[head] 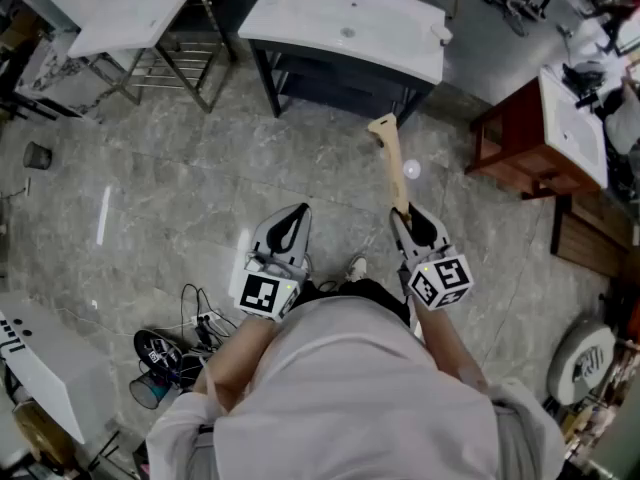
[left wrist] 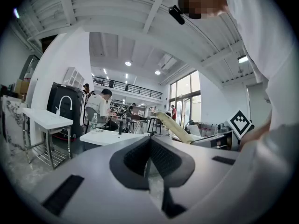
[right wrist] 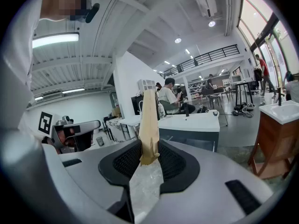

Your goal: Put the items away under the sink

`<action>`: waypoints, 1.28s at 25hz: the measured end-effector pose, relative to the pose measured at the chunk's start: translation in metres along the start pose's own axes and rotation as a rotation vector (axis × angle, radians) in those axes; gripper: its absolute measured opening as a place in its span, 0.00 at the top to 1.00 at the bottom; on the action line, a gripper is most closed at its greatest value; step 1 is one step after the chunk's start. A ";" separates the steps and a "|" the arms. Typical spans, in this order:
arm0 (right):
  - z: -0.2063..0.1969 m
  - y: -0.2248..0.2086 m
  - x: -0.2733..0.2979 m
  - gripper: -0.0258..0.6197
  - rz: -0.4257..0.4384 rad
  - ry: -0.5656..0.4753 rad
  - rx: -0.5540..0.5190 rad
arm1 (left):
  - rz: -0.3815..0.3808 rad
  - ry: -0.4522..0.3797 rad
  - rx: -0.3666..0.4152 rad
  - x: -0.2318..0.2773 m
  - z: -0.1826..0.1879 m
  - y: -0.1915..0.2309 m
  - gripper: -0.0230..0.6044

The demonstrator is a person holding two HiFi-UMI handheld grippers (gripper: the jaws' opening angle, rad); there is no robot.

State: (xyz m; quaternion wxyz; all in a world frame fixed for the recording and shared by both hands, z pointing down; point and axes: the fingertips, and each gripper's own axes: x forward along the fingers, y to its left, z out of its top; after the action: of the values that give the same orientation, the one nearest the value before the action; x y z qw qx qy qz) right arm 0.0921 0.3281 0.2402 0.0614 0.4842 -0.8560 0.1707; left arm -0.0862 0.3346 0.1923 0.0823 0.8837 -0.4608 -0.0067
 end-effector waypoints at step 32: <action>0.015 -0.111 -0.051 0.76 0.116 -0.012 -0.106 | 0.174 -0.054 -0.009 0.082 -0.001 -0.090 0.96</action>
State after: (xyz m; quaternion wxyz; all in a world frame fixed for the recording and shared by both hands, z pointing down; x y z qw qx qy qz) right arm 0.2140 0.3111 0.2382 0.0720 0.4308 -0.8908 0.1254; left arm 0.0341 0.3184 0.1853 0.0742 0.8395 -0.5377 -0.0256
